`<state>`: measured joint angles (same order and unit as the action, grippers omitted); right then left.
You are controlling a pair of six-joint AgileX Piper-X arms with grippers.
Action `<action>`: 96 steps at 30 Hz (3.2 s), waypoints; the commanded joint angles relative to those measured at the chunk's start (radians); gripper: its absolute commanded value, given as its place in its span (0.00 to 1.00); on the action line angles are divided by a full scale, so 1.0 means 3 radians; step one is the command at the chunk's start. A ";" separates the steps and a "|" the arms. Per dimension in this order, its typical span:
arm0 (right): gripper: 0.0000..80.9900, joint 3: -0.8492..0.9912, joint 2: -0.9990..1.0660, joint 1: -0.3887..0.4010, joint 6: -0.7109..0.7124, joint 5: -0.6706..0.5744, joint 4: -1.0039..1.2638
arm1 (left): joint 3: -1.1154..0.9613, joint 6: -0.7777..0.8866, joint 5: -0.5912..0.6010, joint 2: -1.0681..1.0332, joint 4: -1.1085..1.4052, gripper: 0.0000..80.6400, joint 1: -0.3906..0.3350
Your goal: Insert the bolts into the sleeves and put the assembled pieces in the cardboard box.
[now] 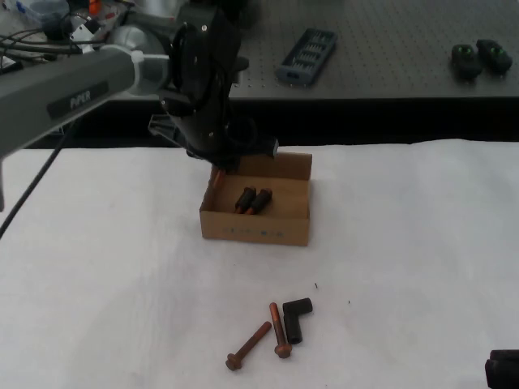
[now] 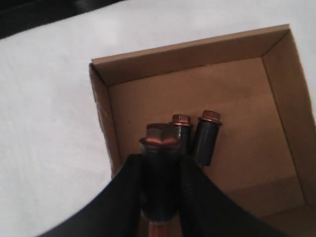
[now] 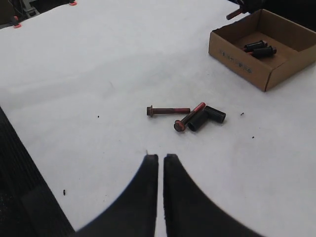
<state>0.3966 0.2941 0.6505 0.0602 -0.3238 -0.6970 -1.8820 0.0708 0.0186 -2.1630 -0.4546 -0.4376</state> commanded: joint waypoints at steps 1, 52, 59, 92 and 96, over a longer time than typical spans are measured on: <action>0.05 0.0015 -0.0023 -0.0013 0.0018 0.0001 0.0000 | -0.0078 -0.0041 0.0082 -0.0081 -0.0052 0.05 -0.0009; 0.05 0.0015 -0.0016 -0.0013 -0.0057 0.0325 0.0299 | -0.0078 -0.0062 0.0254 0.0063 -0.0086 0.30 0.0010; 0.05 0.0015 0.0412 -0.0013 -0.0632 0.0237 0.0429 | -0.0078 0.0089 0.0279 0.0463 -0.0740 0.10 0.0098; 0.23 0.2430 0.4250 0.0329 0.2298 0.0086 -0.0002 | 0.3525 0.0349 0.0245 0.3468 0.0148 0.10 0.0114; 0.23 0.2602 0.4611 0.0523 0.2572 0.0288 -0.0052 | 0.3881 0.0181 0.0230 0.4008 0.0148 0.10 0.0114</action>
<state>1.1321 1.6047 0.7685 0.7299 -0.2893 -0.6955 -0.8177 0.1673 0.1014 -1.1165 -0.4048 -0.4013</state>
